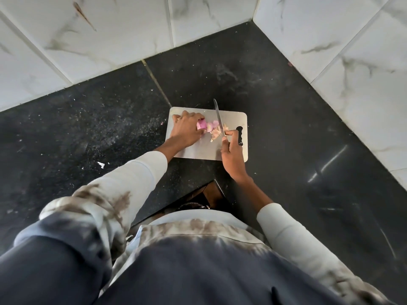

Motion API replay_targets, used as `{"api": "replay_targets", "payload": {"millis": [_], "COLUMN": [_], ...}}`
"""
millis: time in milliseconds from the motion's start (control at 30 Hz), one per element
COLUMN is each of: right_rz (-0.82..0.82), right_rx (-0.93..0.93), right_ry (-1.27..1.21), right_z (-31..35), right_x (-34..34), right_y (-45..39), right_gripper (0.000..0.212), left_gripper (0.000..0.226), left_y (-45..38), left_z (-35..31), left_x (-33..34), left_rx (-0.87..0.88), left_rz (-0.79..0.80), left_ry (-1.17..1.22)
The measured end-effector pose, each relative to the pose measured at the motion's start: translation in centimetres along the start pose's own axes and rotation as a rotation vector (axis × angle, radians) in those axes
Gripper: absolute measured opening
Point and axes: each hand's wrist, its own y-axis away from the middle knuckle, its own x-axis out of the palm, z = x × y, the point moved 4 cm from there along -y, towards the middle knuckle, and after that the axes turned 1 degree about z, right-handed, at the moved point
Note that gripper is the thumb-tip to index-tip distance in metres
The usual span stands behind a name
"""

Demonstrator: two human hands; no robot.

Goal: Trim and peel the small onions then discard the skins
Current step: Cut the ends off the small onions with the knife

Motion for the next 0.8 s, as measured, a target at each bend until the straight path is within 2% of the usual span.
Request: {"api": "replay_targets", "payload": {"millis": [133,267,433,567,700,800], "right_rz": [0.024,0.059,0.081,0.082,0.074,0.068], "right_rx": [-0.03,-0.056,-0.035,-0.02,-0.035,-0.053], "right_ry": [0.012,0.019,0.044,0.047,0.029,0.034], "right_z": [1.0,1.4,1.3,1.1,1.4,1.3], "right_x": [0.4,1.4,2.5,3.0,3.0,3.2], "right_y": [-0.6,-1.2,-1.7,-2.1,-2.0,-2.0], "right_gripper": [0.028,0.028,0.03,0.034,0.036,0.038], "left_gripper": [0.051,0.033,0.026,0.027,0.03,0.028], "left_y": [-0.4,-0.7,-0.9,-1.2,-1.9,-2.6], "left_z": [0.3,1.1,2.3,2.8,2.3,1.9], "left_x": [-0.7,-1.2,-1.5,-1.6,-1.5,-2.1], "left_rx": [-0.075,-0.207,-0.282,-0.271,-0.185,-0.153], "left_rz": [0.014,-0.038,-0.062,-0.031,0.075,0.048], "left_ry": [0.031,0.126,0.208,0.238,0.198,0.217]}}
